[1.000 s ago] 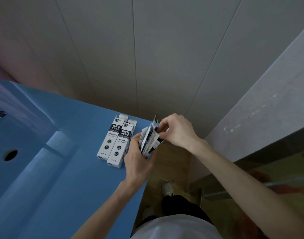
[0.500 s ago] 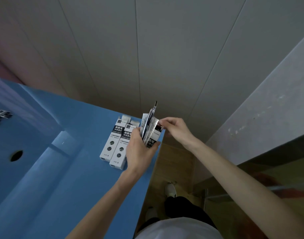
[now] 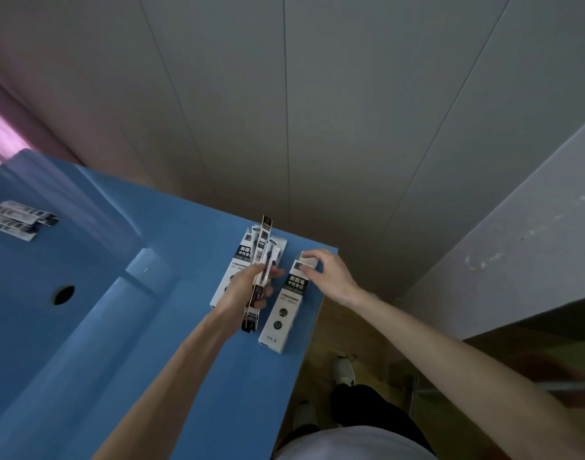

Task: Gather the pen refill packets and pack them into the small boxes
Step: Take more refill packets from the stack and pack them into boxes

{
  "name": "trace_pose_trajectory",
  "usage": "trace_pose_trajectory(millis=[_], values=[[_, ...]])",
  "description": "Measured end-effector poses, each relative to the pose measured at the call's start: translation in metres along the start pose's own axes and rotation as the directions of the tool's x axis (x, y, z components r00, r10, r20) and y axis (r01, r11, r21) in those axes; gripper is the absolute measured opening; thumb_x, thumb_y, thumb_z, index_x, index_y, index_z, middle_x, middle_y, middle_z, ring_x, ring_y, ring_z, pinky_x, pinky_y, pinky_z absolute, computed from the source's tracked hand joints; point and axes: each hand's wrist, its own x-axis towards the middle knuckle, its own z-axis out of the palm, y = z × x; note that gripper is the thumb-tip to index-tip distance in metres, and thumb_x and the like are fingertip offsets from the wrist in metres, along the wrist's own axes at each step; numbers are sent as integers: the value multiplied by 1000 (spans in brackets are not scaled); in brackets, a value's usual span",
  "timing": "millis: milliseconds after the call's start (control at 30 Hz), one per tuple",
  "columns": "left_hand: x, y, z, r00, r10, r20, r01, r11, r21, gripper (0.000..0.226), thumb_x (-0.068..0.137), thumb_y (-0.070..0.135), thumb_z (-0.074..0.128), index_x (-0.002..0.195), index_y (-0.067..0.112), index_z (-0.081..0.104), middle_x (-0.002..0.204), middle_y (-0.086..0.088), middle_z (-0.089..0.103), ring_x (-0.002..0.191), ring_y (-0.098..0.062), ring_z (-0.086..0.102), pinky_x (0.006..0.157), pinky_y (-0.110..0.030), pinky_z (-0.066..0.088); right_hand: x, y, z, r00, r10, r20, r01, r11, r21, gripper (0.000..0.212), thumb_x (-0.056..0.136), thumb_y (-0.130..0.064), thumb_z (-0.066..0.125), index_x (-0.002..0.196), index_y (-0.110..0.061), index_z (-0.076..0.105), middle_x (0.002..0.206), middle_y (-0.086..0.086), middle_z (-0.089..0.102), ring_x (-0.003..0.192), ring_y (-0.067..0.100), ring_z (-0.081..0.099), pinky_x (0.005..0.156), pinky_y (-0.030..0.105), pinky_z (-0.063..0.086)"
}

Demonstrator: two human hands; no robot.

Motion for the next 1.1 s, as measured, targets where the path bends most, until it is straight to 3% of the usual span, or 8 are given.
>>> trace_pose_trajectory(millis=[100, 233, 333, 433, 667, 767, 1000, 1100], values=[[-9, 0, -11, 994, -5, 108, 4, 1000, 10, 34, 109, 27, 45, 122, 2, 64, 113, -14, 75, 59, -11, 54, 46, -21, 40, -2, -15, -8, 996, -51, -77, 61, 990, 129, 38, 102, -35, 60, 136, -18, 61, 140, -4, 59, 133, 9, 50, 115, 38, 40], [-21, -3, -16, 979, -14, 201, -2, 997, 82, 35, 106, 29, 52, 125, 3, 65, 114, -15, 75, 68, -14, 61, 54, -23, 48, 4, -42, -23, 994, -103, 24, 90, 944, 317, 63, 96, -43, 69, 150, -20, 46, 140, -6, 58, 133, 9, 50, 112, 34, 41], [-28, -3, -15, 967, -3, 255, -23, 995, 99, 36, 105, 29, 55, 127, 3, 65, 117, -16, 74, 68, -14, 61, 54, -24, 48, 8, -53, -27, 983, -164, 87, 136, 955, 265, 77, 91, -38, 75, 156, -23, 37, 148, -4, 52, 128, 6, 50, 108, 33, 43], [-31, -1, -13, 958, 10, 288, -40, 994, 99, 37, 106, 32, 53, 129, 6, 65, 122, -17, 72, 72, -15, 63, 57, -24, 48, 6, -55, -26, 977, -203, 69, 187, 963, 196, 65, 91, -35, 76, 149, -24, 49, 138, -6, 56, 100, 0, 59, 101, 37, 52], [-40, 2, -11, 954, 65, 292, -93, 992, 82, 36, 103, 34, 57, 131, 11, 62, 125, -18, 71, 78, -18, 65, 62, -27, 51, -8, -54, -23, 968, -241, -64, 249, 922, 295, 14, 93, -19, 75, 107, -21, 72, 105, -9, 73, 99, 4, 67, 91, 31, 57], [-46, 1, -7, 950, 66, 306, -109, 986, 126, 35, 105, 34, 55, 132, 13, 62, 125, -15, 71, 76, -15, 63, 64, -27, 49, -8, -57, -28, 969, -194, -153, 233, 922, 310, 10, 93, -12, 73, 95, -22, 74, 96, -7, 74, 92, 7, 68, 87, 31, 59], [-56, -4, 0, 940, 111, 322, -118, 993, 2, 32, 105, 22, 55, 134, 9, 61, 125, -18, 71, 83, -22, 68, 64, -29, 56, -15, -59, -43, 990, -139, -33, 140, 892, 429, 28, 93, -15, 74, 120, -17, 65, 107, 2, 73, 95, 20, 72, 68, 26, 58], [-57, -8, 4, 948, 155, 277, -151, 988, -37, 31, 104, 20, 56, 132, 7, 62, 120, -22, 72, 79, -23, 67, 62, -29, 57, -23, -56, -43, 989, -145, 42, 115, 905, 409, 57, 89, -19, 80, 139, -15, 54, 106, 0, 75, 96, 17, 73, 78, 29, 60]])
